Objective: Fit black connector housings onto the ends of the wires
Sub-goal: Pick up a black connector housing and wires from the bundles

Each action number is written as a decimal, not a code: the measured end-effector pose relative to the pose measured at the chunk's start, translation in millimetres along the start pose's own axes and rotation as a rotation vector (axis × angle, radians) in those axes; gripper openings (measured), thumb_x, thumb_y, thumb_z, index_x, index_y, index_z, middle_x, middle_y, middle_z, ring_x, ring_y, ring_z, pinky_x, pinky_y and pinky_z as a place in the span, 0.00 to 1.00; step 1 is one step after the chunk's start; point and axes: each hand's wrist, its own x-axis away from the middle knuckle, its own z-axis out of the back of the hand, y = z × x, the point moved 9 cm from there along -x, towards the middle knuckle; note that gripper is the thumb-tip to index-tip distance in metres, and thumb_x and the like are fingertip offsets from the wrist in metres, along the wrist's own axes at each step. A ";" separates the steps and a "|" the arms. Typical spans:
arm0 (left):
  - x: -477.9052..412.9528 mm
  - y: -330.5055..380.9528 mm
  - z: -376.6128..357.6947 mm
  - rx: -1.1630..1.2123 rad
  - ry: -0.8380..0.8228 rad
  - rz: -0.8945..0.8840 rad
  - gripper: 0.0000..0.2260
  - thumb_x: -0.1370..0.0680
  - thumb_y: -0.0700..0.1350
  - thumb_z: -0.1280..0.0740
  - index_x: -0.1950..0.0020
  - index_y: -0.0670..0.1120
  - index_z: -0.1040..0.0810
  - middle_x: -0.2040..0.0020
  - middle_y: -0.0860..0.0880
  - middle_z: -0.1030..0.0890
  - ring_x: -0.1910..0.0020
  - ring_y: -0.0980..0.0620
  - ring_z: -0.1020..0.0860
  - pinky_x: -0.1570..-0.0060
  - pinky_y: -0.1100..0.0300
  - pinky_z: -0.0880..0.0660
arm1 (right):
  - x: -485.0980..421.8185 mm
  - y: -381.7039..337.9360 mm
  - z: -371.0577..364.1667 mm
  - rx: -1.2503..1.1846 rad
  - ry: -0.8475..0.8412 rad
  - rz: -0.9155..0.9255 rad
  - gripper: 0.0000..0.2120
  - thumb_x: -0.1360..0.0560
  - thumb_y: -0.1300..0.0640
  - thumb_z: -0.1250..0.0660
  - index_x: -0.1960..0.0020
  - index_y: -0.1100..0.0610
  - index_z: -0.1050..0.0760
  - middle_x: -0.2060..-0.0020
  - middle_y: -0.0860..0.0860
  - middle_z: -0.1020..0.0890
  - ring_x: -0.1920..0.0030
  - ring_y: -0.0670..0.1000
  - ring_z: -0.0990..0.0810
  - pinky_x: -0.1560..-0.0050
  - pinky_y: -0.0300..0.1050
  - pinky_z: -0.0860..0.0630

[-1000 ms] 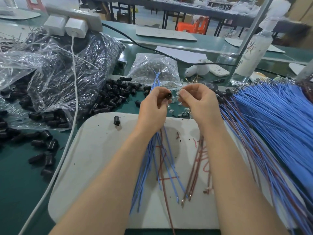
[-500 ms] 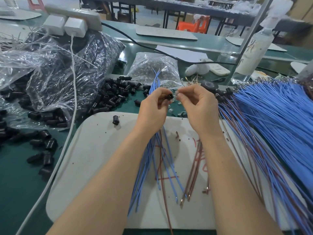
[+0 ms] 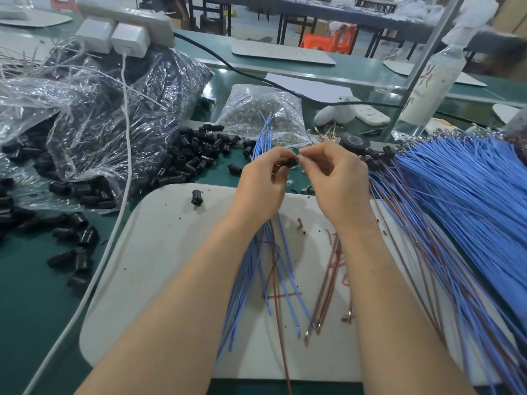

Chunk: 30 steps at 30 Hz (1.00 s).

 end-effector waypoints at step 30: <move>-3.3 -10.8 0.2 -0.124 -0.002 0.042 0.12 0.21 0.40 0.37 0.41 0.51 0.21 0.54 0.53 0.18 0.65 0.66 0.27 0.65 0.78 0.35 | -1.1 40.8 4.2 -0.195 0.073 -0.246 0.11 0.22 0.63 0.37 0.52 0.49 0.21 0.60 0.47 0.18 0.57 0.48 0.19 0.48 0.47 0.21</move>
